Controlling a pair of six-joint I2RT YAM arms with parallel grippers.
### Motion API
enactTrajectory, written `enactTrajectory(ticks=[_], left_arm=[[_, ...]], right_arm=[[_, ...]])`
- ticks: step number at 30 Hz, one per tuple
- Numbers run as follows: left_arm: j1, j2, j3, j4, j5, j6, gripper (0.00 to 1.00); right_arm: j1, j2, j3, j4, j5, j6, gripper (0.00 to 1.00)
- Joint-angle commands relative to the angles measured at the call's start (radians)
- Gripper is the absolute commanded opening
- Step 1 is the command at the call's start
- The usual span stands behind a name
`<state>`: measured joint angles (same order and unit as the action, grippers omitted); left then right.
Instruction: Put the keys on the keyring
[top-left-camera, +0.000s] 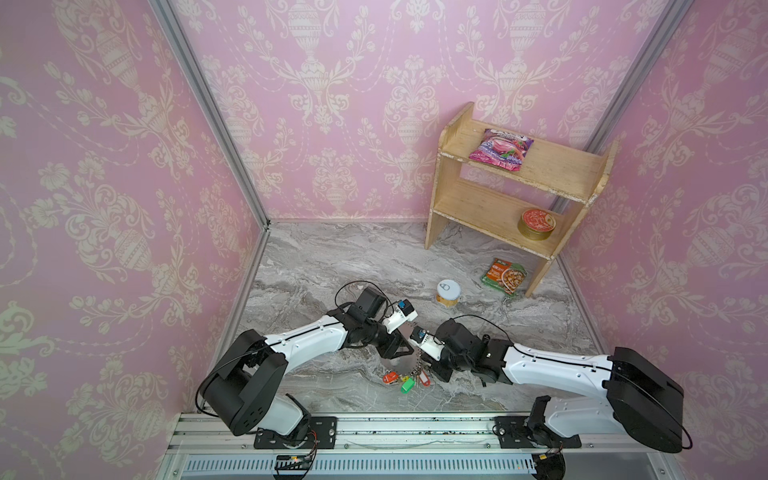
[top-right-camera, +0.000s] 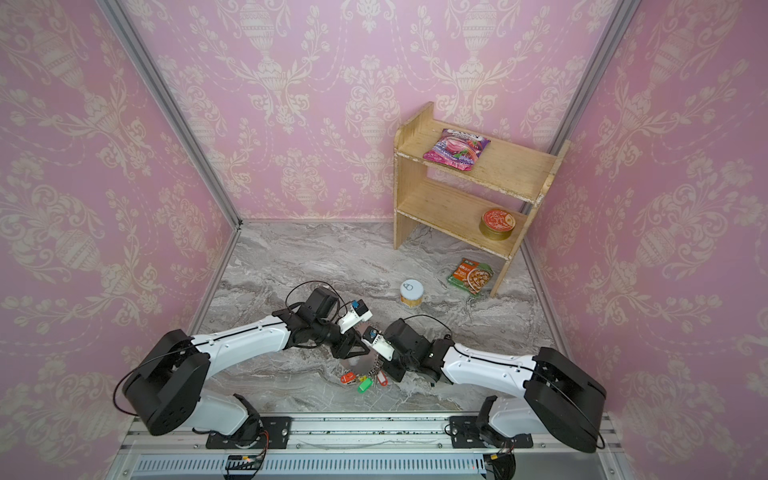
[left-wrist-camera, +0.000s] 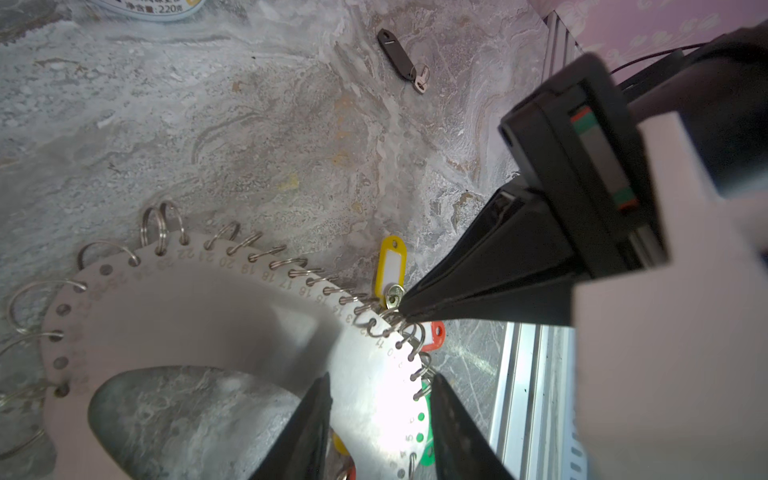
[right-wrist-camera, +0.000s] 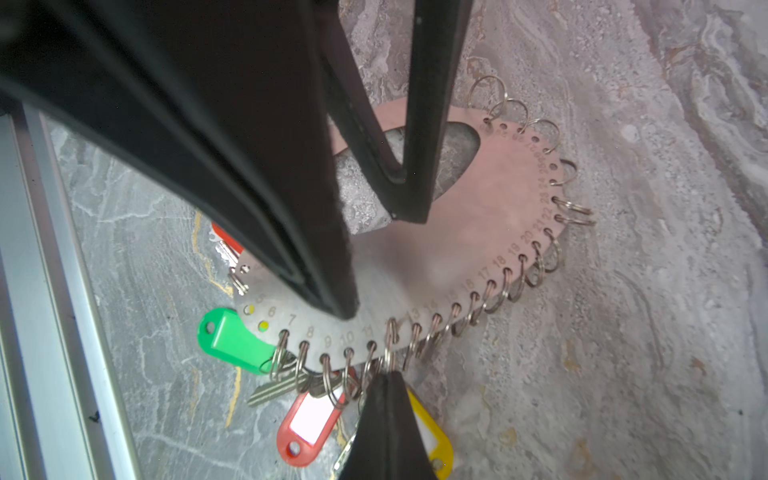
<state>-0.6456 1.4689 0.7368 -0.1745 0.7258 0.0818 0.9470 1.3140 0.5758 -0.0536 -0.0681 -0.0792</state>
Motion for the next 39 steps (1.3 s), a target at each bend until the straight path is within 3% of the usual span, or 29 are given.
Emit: enactTrajectory(ticks=[1,12,22,39], left_arm=[[-0.002,-0.003,-0.039,0.06,0.037,0.087,0.41],[0.003,0.035,-0.145,0.364,0.061,0.132,0.36],[0.003,0.063,-0.174,0.435,0.091,0.158,0.29],[0.001,0.063,-0.168,0.415,0.149,0.22,0.3]], right_arm=[[0.007,0.005,-0.015,0.05,-0.02,-0.009,0.01],[-0.007,-0.018,-0.066,0.119,-0.057,-0.004,0.0],[-0.039,-0.049,-0.101,0.176,-0.097,-0.013,0.0],[-0.095,-0.076,-0.12,0.239,-0.176,-0.046,0.0]])
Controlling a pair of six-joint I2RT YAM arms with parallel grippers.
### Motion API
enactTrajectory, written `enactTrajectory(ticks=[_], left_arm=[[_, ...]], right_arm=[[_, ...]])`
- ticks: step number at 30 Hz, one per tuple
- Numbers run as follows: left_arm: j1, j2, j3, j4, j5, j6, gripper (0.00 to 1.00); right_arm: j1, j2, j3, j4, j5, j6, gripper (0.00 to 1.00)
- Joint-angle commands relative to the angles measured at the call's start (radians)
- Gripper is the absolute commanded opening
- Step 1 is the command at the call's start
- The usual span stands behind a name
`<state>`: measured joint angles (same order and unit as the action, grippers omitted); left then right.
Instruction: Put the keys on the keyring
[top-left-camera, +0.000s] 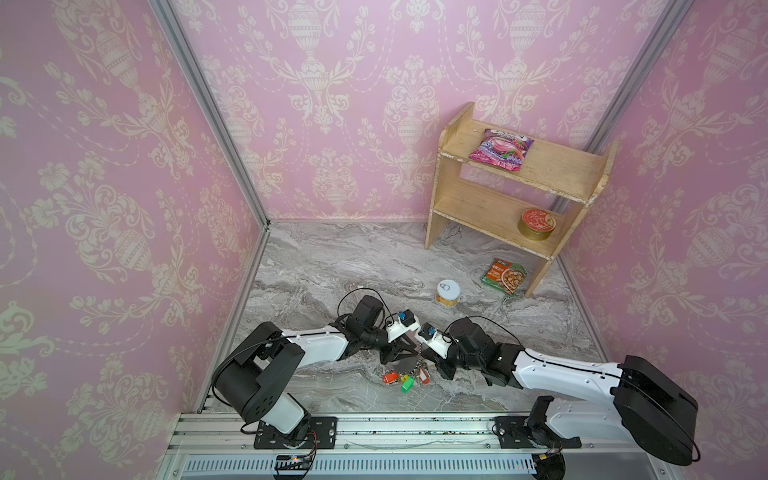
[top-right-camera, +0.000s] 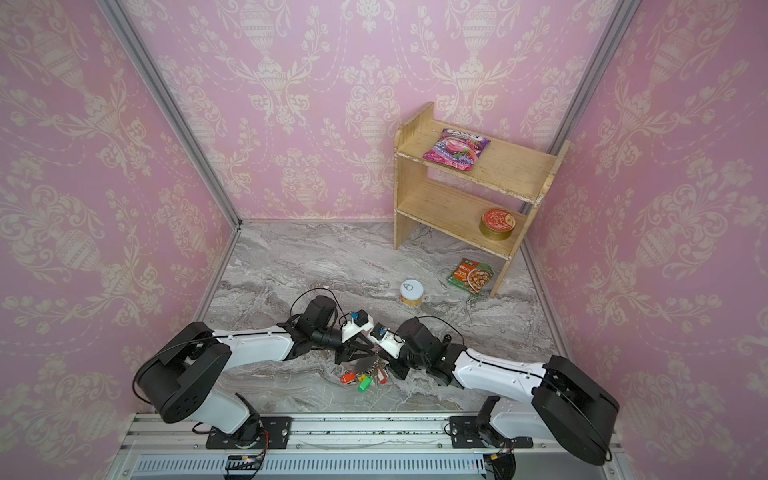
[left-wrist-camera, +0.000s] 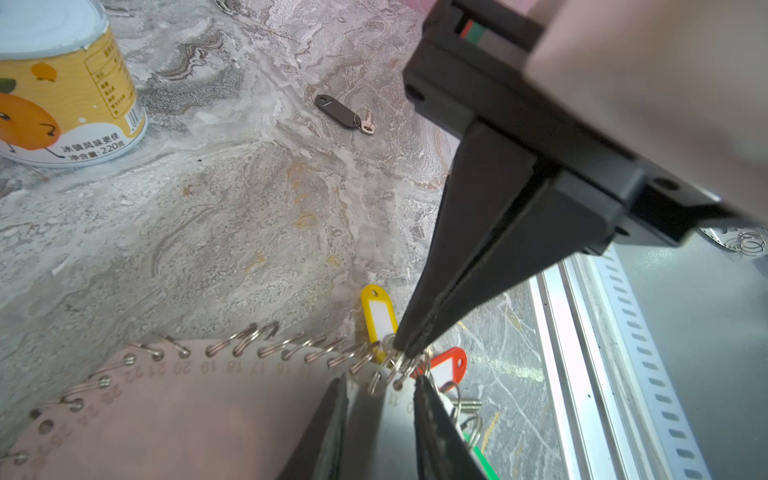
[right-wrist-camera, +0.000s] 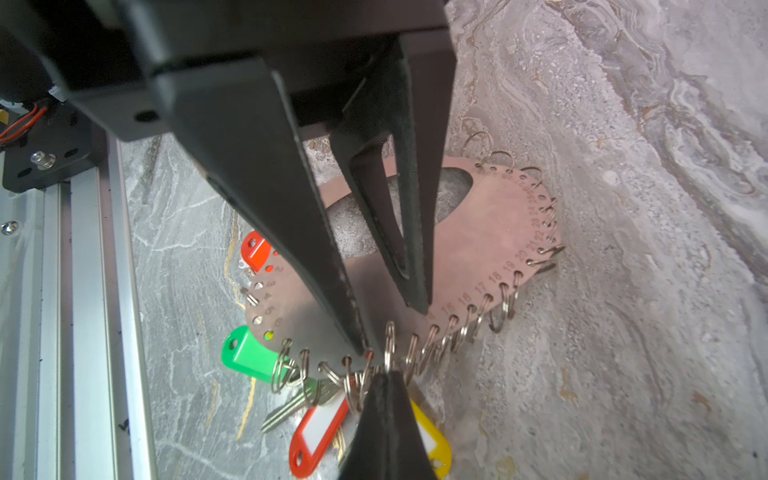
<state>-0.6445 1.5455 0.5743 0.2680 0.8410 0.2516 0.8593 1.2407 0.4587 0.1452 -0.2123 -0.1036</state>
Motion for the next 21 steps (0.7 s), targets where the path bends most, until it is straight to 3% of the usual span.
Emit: enactTrajectory(ticks=[1,10,21], left_arm=[[-0.001,-0.011,0.001,-0.035,0.033,0.055,0.3],[-0.006,0.016,0.025,-0.024,0.043,0.063,0.29],[-0.022,0.032,0.035,-0.05,0.089,0.058,0.19]], right_arm=[[-0.009,-0.003,-0.002,0.042,-0.035,-0.022,0.0],[-0.012,-0.019,-0.001,0.037,-0.046,-0.028,0.0],[-0.023,-0.028,0.007,0.039,-0.047,-0.037,0.0]])
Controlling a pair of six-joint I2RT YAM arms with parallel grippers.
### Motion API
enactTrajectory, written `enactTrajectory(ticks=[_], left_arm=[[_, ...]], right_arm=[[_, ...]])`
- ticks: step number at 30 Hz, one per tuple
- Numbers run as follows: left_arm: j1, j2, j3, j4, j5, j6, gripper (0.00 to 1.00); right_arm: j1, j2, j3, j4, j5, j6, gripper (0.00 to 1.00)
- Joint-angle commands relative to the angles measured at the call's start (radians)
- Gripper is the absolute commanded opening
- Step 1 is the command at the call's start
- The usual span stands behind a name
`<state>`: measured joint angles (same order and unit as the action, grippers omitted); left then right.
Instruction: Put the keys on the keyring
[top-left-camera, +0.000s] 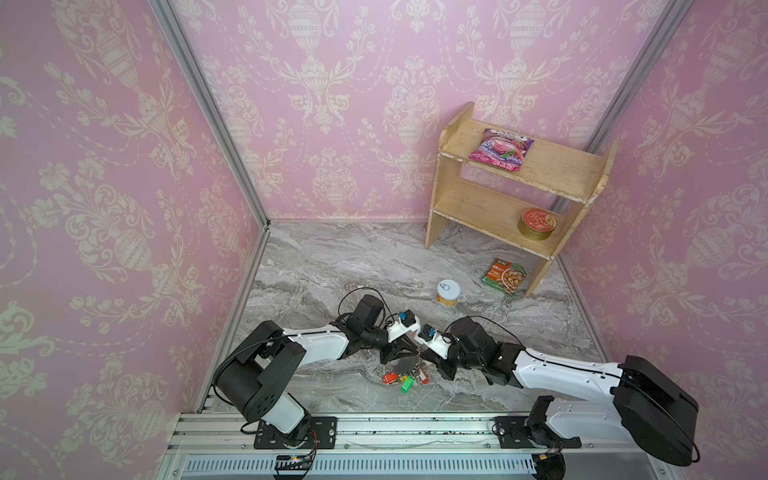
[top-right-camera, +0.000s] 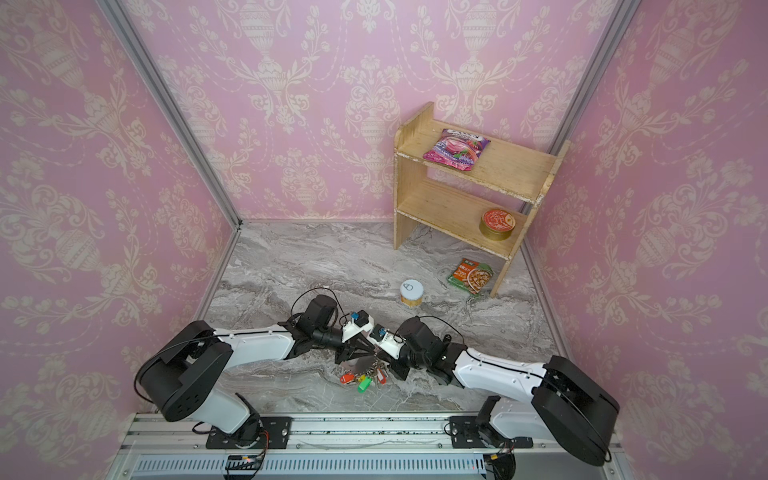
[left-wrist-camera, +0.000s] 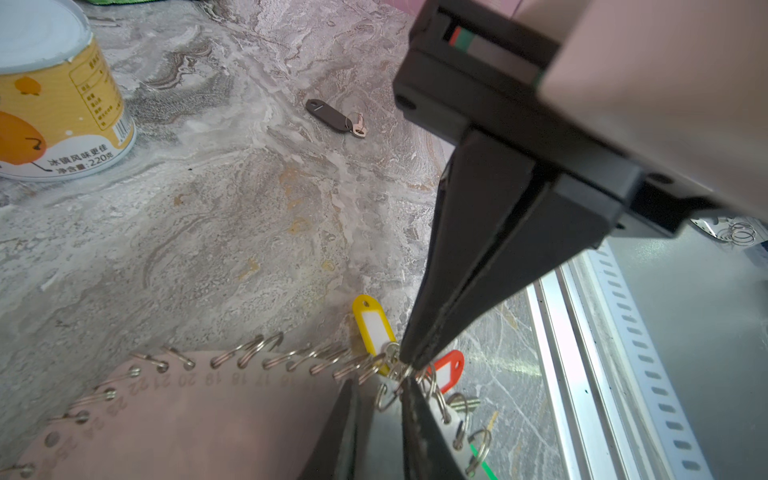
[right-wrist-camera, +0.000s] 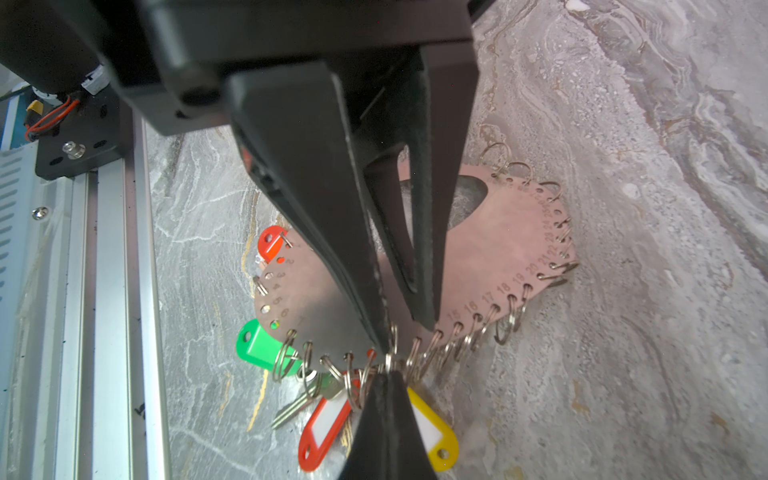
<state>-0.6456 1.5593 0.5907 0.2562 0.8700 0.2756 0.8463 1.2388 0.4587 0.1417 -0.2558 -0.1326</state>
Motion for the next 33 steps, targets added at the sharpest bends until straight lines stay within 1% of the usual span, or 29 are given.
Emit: enactTrajectory(ticks=[1,9,14,19,23,27,29,30,31,33], left_arm=[[-0.022,0.023,0.023,-0.045,0.065,0.035,0.19],[-0.028,0.038,0.049,-0.094,0.101,0.036,0.17],[-0.032,0.04,0.075,-0.158,0.124,0.046,0.15],[-0.04,0.059,0.1,-0.205,0.117,0.054,0.1],[-0.042,0.069,0.112,-0.247,0.105,0.056,0.15],[-0.045,0.077,0.111,-0.246,0.094,0.053,0.2],[-0.044,0.083,0.11,-0.245,0.092,0.053,0.21],[-0.044,0.086,0.111,-0.242,0.09,0.053,0.21],[-0.044,0.09,0.113,-0.242,0.089,0.053,0.17],[-0.044,0.094,0.118,-0.242,0.083,0.053,0.07]], right_arm=[[-0.011,-0.028,0.006,0.042,-0.005,-0.008,0.0],[-0.019,-0.031,0.011,0.05,-0.007,-0.004,0.0],[-0.024,-0.032,0.012,0.056,-0.01,-0.003,0.0],[-0.026,-0.036,0.011,0.062,-0.011,0.0,0.0],[-0.026,-0.043,0.009,0.055,-0.011,0.0,0.0],[-0.027,-0.044,0.007,0.055,-0.01,0.002,0.0],[-0.027,-0.045,0.006,0.058,-0.01,0.002,0.0],[-0.026,-0.044,0.006,0.059,-0.012,0.003,0.0],[-0.026,-0.041,0.006,0.061,-0.014,0.004,0.0],[-0.026,-0.036,0.009,0.06,-0.017,0.004,0.0]])
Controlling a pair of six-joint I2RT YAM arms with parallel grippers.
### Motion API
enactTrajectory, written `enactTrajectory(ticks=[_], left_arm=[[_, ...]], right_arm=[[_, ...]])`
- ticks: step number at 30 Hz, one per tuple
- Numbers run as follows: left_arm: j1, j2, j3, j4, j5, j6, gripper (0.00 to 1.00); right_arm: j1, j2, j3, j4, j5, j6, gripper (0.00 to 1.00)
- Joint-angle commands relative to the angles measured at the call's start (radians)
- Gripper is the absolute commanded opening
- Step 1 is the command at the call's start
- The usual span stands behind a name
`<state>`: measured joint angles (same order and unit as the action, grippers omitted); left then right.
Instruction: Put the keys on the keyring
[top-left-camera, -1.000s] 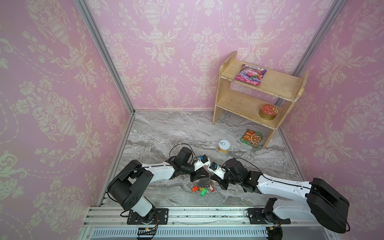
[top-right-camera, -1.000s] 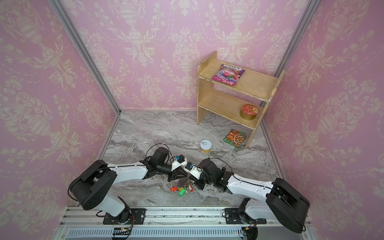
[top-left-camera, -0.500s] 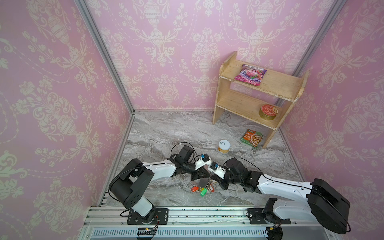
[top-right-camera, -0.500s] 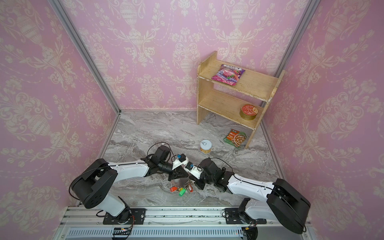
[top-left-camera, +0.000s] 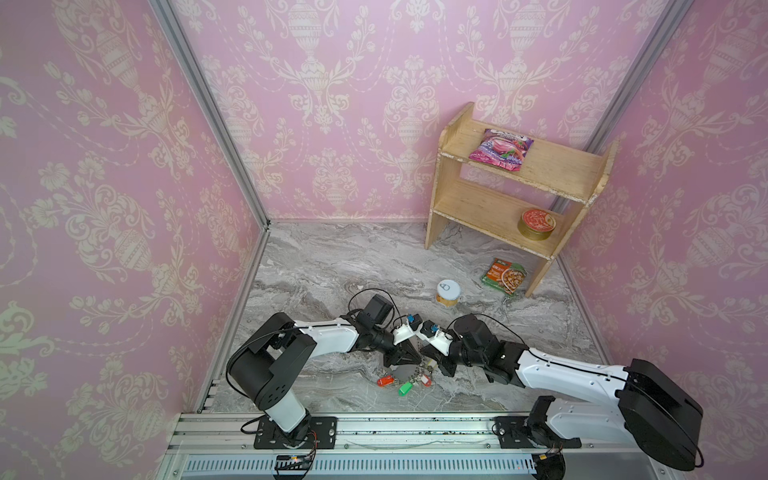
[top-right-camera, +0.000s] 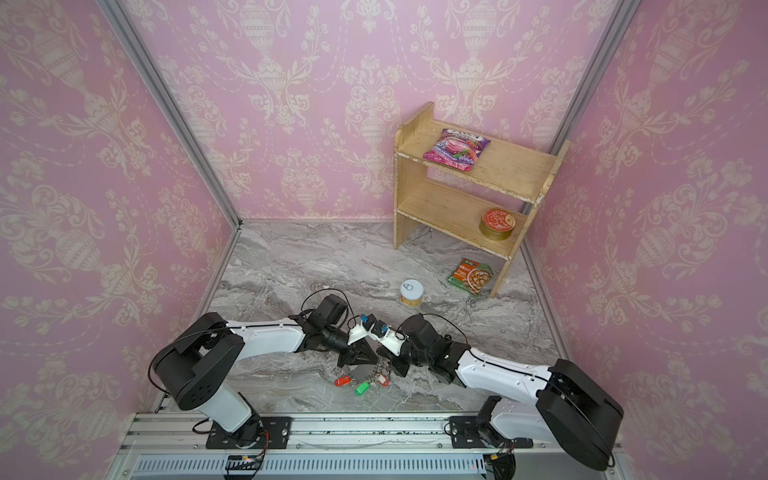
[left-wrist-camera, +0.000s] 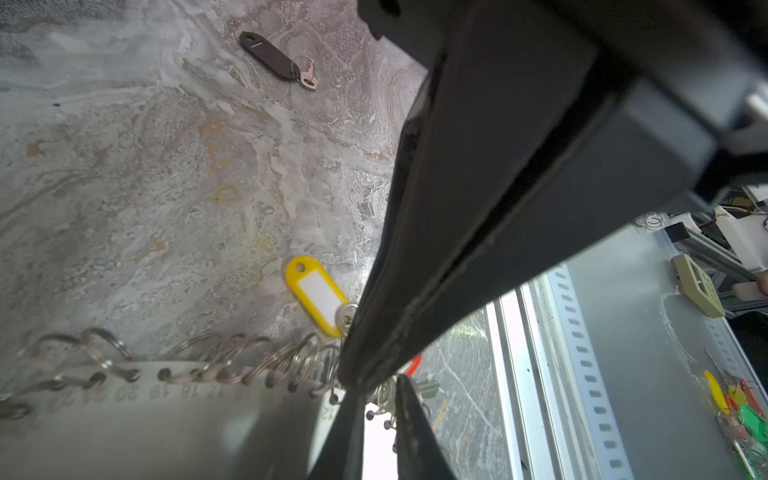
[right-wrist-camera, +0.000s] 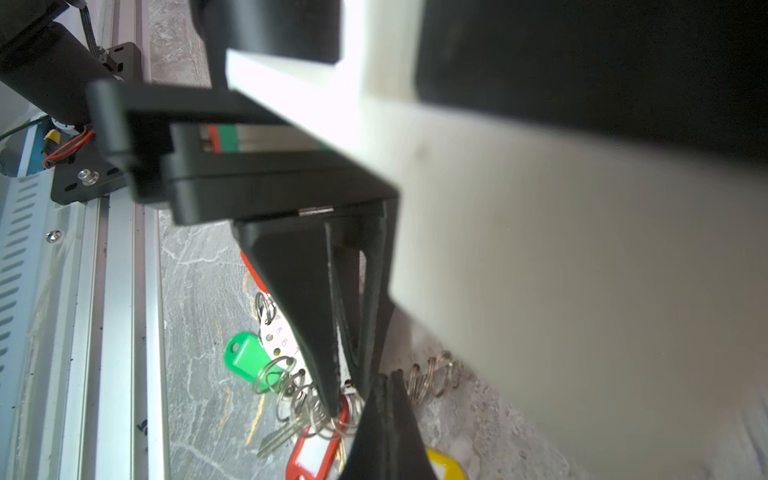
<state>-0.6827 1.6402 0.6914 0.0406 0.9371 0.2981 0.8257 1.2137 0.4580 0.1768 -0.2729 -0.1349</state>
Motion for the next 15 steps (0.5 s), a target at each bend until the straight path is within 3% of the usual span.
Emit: enactTrajectory(ticks=[1,9,15], left_arm=[[-0.009,0.013,0.017,-0.026,0.011,0.03,0.03],[-0.009,-0.026,-0.001,-0.016,-0.044,0.018,0.0],[-0.045,-0.044,-0.01,-0.009,-0.143,-0.011,0.21]], right_arm=[[-0.006,-0.01,0.01,0.024,0.0,0.005,0.0],[-0.005,-0.064,-0.004,-0.038,0.026,0.06,0.07],[-0.005,-0.126,-0.033,-0.105,0.109,0.169,0.29]])
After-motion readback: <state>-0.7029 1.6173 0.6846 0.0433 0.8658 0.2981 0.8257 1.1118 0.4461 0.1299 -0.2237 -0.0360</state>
